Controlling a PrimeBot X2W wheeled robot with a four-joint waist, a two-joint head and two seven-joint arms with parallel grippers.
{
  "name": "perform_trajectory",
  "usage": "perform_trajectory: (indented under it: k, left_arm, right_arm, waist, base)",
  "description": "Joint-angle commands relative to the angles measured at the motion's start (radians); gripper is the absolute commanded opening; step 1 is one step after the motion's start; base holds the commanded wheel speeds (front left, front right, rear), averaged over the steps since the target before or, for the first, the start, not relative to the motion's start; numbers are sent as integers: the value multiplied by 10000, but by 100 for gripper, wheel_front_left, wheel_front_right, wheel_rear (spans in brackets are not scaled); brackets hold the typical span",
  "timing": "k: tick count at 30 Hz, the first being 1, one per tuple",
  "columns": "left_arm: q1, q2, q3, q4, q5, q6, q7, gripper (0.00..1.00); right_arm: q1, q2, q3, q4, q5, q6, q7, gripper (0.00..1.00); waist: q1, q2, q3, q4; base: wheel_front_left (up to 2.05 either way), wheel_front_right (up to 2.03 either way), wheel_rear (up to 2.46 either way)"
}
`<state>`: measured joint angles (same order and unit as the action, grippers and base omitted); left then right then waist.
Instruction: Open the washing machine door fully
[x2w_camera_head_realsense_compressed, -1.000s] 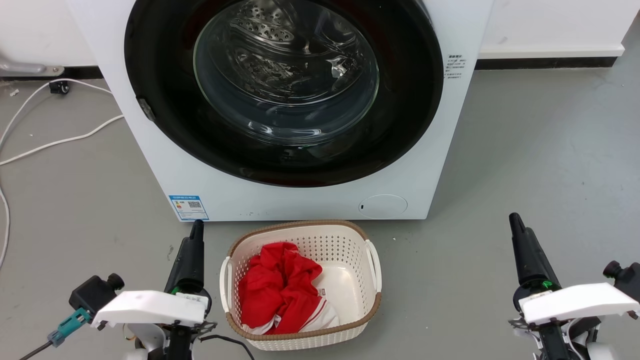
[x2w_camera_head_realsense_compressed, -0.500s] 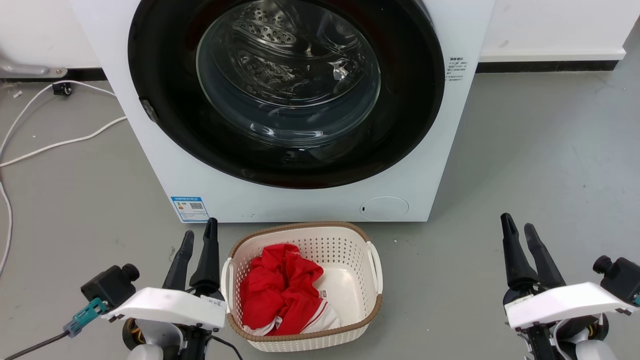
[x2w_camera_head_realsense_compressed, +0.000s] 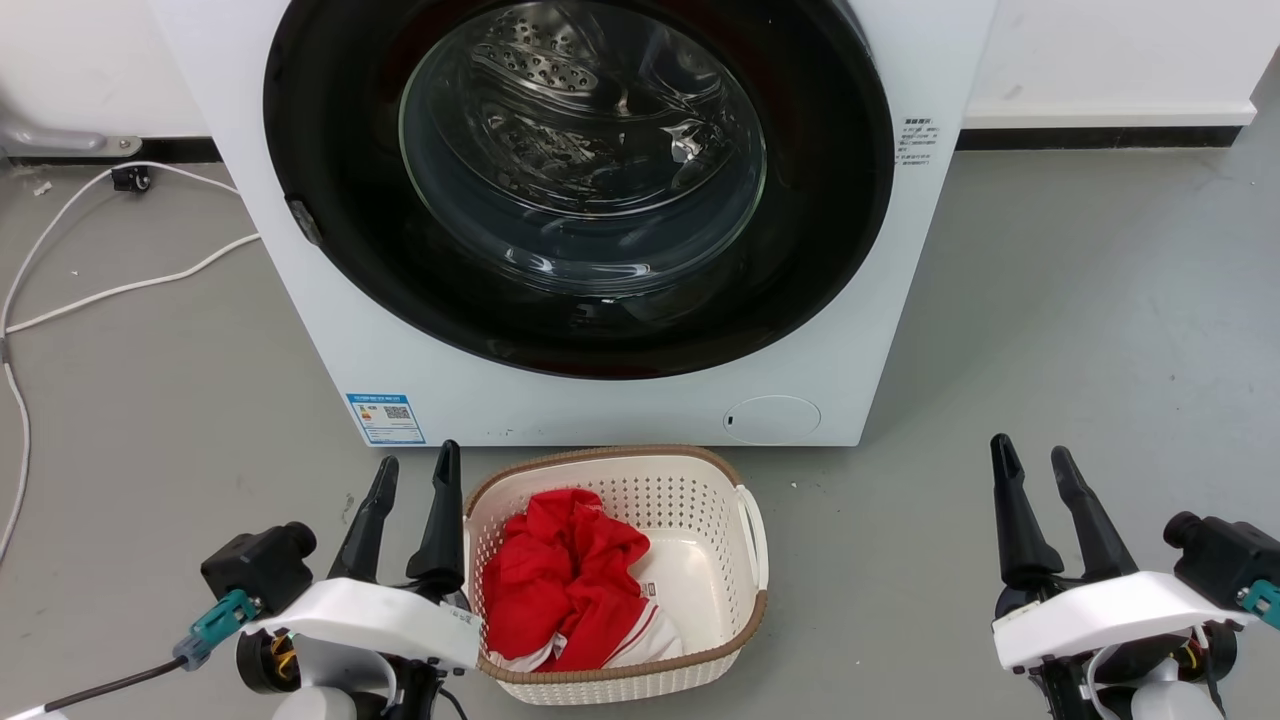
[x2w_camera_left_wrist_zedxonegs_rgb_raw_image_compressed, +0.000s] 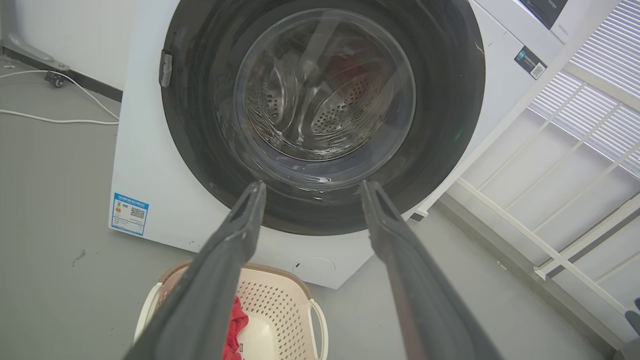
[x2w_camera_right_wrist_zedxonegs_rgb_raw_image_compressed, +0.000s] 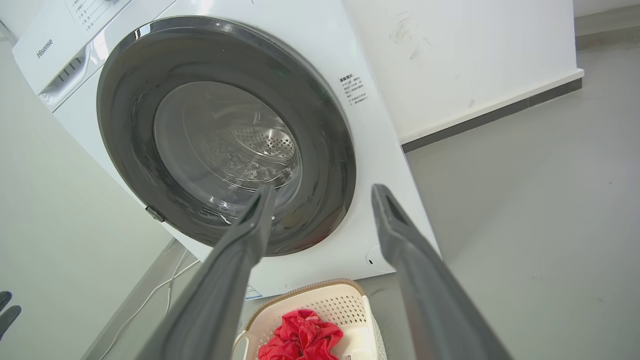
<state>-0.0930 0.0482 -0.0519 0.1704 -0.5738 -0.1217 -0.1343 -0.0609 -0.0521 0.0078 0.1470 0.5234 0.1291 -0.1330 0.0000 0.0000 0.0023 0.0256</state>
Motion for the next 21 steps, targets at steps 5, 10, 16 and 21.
perform_trajectory:
  k: [5,10,16,21]
  left_arm:
    - [-276,63,-72,-23,845,50,-204,100]
    - [-318,111,-135,10,1444,112,-327,100]
    - [-396,168,-211,91,2098,186,-472,100]
    - [-411,182,-267,116,2561,235,-588,100]
  right_arm:
    - [-93,17,90,9,-758,15,-211,100]
    - [-145,18,151,94,-1297,16,-340,100]
    - [-185,20,156,190,-1902,17,-473,100]
    - [-186,22,117,209,-2362,18,-597,100]
  waist:
    - [0,0,-10,13]
    - [0,0,6,6]
    - [0,0,18,24]
    - [0,0,25,28]
  base:
    - [0,0,0]
    - [0,0,0]
    - [0,0,0]
    - [0,0,0]
